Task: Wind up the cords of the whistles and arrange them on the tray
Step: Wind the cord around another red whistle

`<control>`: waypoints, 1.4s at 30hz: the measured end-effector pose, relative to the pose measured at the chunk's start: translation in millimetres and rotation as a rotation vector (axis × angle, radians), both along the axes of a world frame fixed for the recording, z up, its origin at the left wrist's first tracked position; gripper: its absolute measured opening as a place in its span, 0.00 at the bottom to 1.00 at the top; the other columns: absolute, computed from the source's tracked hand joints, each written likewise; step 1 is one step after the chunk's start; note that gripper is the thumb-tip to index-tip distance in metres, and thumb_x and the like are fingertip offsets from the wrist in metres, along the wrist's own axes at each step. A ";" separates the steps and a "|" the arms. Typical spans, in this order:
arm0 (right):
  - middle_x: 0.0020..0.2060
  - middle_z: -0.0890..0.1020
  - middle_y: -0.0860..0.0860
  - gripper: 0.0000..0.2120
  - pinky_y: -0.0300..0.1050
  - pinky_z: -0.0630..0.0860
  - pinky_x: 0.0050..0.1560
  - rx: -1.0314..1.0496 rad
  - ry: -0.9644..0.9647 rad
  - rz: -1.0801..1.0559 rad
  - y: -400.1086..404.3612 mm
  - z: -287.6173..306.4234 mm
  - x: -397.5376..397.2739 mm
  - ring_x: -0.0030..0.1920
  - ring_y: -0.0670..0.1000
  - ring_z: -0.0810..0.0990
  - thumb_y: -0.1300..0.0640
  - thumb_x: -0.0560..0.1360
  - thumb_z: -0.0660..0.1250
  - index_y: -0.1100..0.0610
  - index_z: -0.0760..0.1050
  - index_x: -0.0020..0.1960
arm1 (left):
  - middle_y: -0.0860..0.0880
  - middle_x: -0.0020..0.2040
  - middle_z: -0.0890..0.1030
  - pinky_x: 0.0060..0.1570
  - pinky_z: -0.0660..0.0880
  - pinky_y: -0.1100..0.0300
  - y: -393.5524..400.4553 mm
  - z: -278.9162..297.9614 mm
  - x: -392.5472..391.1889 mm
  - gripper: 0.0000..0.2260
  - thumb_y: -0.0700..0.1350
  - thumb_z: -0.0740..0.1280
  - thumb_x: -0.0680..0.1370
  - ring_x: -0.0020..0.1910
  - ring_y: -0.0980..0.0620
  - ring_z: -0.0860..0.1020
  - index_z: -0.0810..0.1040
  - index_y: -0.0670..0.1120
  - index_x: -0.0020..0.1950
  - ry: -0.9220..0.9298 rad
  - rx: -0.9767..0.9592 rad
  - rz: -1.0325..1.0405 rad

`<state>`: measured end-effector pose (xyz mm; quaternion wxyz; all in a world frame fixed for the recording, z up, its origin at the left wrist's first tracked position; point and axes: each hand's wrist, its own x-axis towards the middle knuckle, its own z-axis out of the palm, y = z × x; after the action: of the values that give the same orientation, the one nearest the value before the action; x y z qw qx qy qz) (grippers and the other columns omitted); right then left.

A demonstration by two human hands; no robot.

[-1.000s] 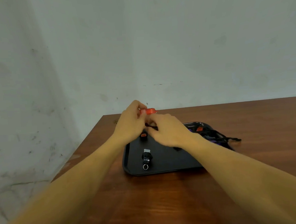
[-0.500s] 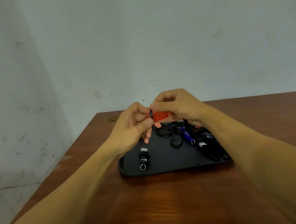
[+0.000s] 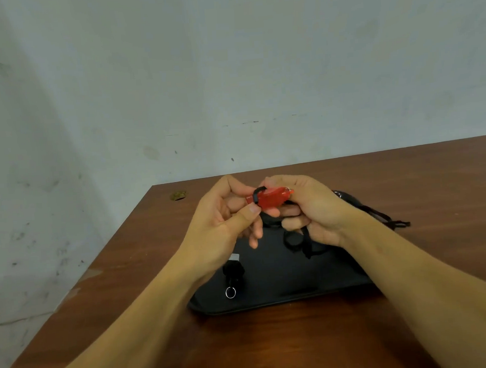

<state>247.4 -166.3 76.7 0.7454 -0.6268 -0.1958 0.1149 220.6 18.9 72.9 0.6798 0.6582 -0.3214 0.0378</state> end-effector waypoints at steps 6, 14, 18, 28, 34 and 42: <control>0.26 0.72 0.48 0.12 0.36 0.57 0.24 -0.059 -0.174 -0.256 2.8 -27.0 -3.3 0.24 0.43 0.61 0.60 0.81 0.65 0.53 0.84 0.43 | 0.36 0.46 0.83 0.30 0.74 0.56 -3.5 -11.6 8.5 0.03 0.37 0.62 0.79 0.30 0.47 0.75 0.69 0.40 0.51 0.041 -0.015 -0.049; 0.38 0.82 0.57 0.09 0.55 0.78 0.48 -0.195 -0.536 -0.431 12.6 -36.6 -9.5 0.42 0.60 0.79 0.56 0.81 0.65 0.53 0.82 0.46 | 0.41 0.41 0.83 0.27 0.71 0.58 -6.9 -13.4 4.5 0.05 0.38 0.63 0.79 0.23 0.49 0.73 0.69 0.38 0.53 0.015 -0.023 0.043; 0.40 0.84 0.50 0.08 0.61 0.78 0.51 -0.304 -0.560 -0.419 12.4 -41.7 -13.3 0.45 0.54 0.82 0.53 0.82 0.64 0.48 0.82 0.48 | 0.46 0.35 0.80 0.26 0.69 0.54 -4.3 -17.1 6.2 0.03 0.37 0.61 0.83 0.22 0.46 0.72 0.67 0.39 0.53 -0.010 0.121 0.218; 0.41 0.83 0.40 0.08 0.43 0.77 0.48 -0.569 -0.721 -0.404 10.5 -37.6 -24.7 0.46 0.44 0.81 0.50 0.79 0.64 0.46 0.82 0.50 | 0.50 0.37 0.82 0.29 0.74 0.57 4.9 -19.1 10.2 0.05 0.38 0.63 0.82 0.26 0.50 0.76 0.70 0.48 0.50 -0.130 0.360 0.592; 0.40 0.81 0.41 0.08 0.38 0.75 0.41 -0.557 -0.926 -0.553 -1.1 -31.5 -17.9 0.42 0.45 0.80 0.49 0.78 0.67 0.51 0.82 0.48 | 0.54 0.38 0.83 0.38 0.78 0.50 14.5 -18.3 3.8 0.07 0.38 0.66 0.80 0.33 0.54 0.78 0.72 0.50 0.49 -0.208 0.521 0.578; 0.37 0.83 0.43 0.04 0.37 0.75 0.43 -0.367 -0.719 -0.500 -5.0 -25.4 -18.3 0.41 0.44 0.82 0.53 0.76 0.71 0.50 0.83 0.44 | 0.44 0.39 0.86 0.39 0.81 0.55 12.7 -17.1 -8.6 0.05 0.32 0.67 0.78 0.36 0.43 0.81 0.75 0.41 0.50 -0.059 0.313 0.267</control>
<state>229.1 -171.2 51.3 0.5121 -0.7761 -0.2611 -0.2595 212.0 31.7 55.7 0.5485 0.7911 -0.2530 0.0964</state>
